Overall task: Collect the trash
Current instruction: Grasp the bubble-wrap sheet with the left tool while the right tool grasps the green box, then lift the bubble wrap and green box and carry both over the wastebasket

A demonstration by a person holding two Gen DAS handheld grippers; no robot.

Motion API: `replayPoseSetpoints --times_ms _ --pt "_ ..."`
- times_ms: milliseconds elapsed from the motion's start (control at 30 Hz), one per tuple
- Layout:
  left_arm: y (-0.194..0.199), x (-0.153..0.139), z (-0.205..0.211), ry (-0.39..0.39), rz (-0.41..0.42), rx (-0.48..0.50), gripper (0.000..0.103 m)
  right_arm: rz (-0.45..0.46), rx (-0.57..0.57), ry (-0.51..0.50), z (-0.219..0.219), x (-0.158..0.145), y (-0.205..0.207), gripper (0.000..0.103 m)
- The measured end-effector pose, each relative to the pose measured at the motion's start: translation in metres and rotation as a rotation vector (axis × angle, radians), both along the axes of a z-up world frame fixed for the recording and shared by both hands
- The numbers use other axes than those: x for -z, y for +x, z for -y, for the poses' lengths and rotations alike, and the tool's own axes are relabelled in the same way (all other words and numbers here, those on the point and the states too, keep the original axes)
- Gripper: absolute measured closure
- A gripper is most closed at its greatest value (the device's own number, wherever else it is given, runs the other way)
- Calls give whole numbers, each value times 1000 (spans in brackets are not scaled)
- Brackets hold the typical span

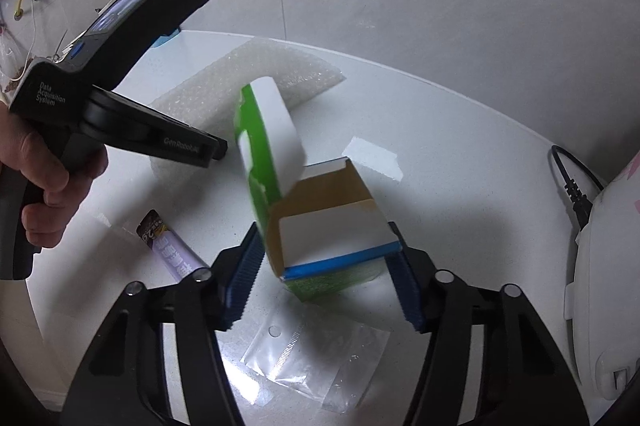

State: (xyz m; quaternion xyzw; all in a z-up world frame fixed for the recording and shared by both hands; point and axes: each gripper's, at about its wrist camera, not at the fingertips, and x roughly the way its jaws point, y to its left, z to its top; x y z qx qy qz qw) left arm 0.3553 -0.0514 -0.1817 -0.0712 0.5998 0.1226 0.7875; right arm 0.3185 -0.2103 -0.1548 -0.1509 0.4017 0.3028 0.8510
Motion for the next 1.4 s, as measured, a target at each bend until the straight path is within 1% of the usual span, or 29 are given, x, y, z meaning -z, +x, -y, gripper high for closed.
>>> replayPoseSetpoints --times_ms 33,100,167,233,367,467,667,767,1033,1233,1400 --pt "0 0 -1 2 0 -14 79 -5 4 5 1 0 1 51" --pt "-2 0 -7 -7 10 -45 86 -14 12 16 3 -2 -1 53" --pt "-5 -1 -12 -33 32 -78 91 -10 20 18 5 -3 -2 55" --pt "-8 -4 -10 -22 46 -81 94 -6 31 20 7 -4 -4 55" --pt "-24 -22 -9 2 98 -74 95 7 44 26 13 -10 -6 56" --pt "-41 -34 -3 -4 127 -74 95 20 58 31 16 -15 -12 56" --pt "-61 -57 2 -2 182 -55 95 47 101 46 20 -31 -23 56" --pt "-67 -68 -5 -7 204 -46 95 58 125 49 23 -38 -31 56" --pt "-100 -95 -12 -29 257 -10 95 98 188 48 22 -62 -59 56" --pt "-130 -111 -17 -48 291 18 95 125 231 54 18 -78 -90 56" --pt "-162 -121 -19 -54 319 47 95 149 262 48 11 -85 -118 56"
